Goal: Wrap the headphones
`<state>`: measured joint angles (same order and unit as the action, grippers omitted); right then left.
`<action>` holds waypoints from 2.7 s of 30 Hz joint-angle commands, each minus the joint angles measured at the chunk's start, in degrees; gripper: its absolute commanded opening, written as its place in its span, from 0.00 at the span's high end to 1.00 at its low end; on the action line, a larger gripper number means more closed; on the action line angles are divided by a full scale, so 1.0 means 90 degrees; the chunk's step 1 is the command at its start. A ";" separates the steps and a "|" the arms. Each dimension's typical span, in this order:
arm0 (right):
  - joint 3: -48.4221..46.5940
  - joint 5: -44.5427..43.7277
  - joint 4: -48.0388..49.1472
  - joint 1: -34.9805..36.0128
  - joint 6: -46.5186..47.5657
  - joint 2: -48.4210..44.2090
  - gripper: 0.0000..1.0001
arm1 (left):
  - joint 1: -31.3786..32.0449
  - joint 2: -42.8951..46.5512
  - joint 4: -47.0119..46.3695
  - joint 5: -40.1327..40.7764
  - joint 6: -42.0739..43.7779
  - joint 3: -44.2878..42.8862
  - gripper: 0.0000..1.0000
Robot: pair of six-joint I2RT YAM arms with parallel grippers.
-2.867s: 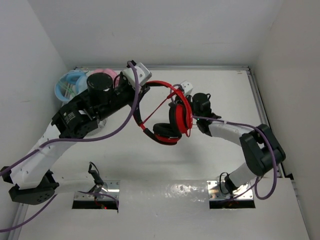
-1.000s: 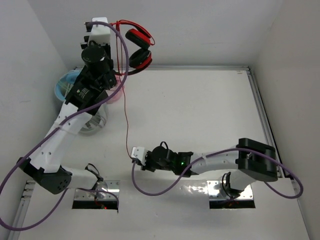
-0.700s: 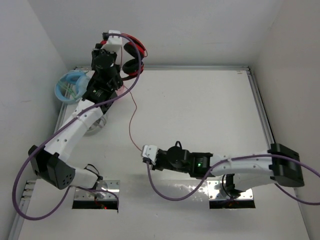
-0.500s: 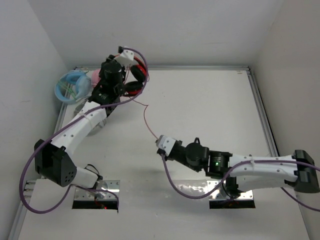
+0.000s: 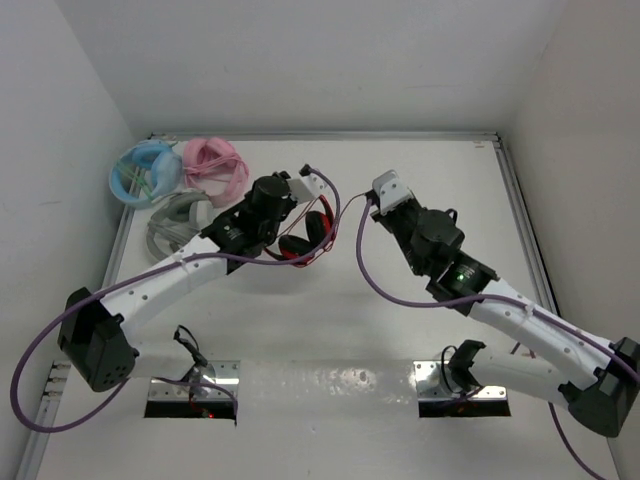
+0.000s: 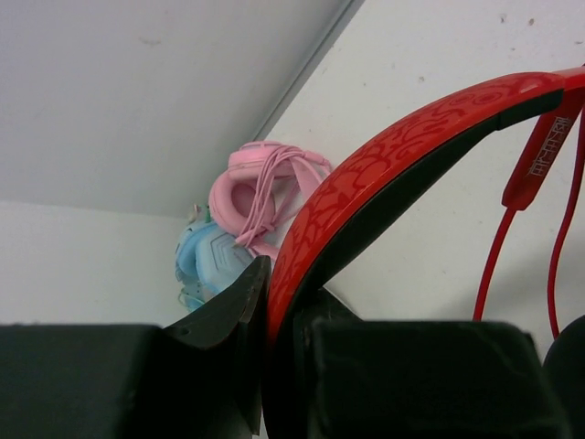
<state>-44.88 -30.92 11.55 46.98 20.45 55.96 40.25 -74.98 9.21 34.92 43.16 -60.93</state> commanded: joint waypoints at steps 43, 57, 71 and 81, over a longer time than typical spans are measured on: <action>0.1247 0.3172 0.1490 0.2123 -0.2448 0.3585 1.00 | -0.4411 -0.0691 0.1692 -0.3499 -0.6787 -0.5045 1.00; 0.0690 0.2976 0.0817 0.3002 -0.2067 0.3977 1.00 | -0.5683 -0.1913 0.1174 -0.2816 -0.7159 -0.6053 1.00; -0.0705 0.2539 -0.0881 0.3618 -0.0877 0.2407 1.00 | -0.5050 -0.1992 -0.0417 -0.1127 -0.4486 -0.4316 1.00; -0.3282 0.1304 -0.1253 0.2236 0.0532 0.0969 1.00 | -0.3458 -0.1649 -0.2019 -0.0676 -0.1984 -0.2304 1.00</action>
<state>-68.25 -16.53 1.06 73.01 22.44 65.65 7.09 -94.24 3.11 28.25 18.35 -81.65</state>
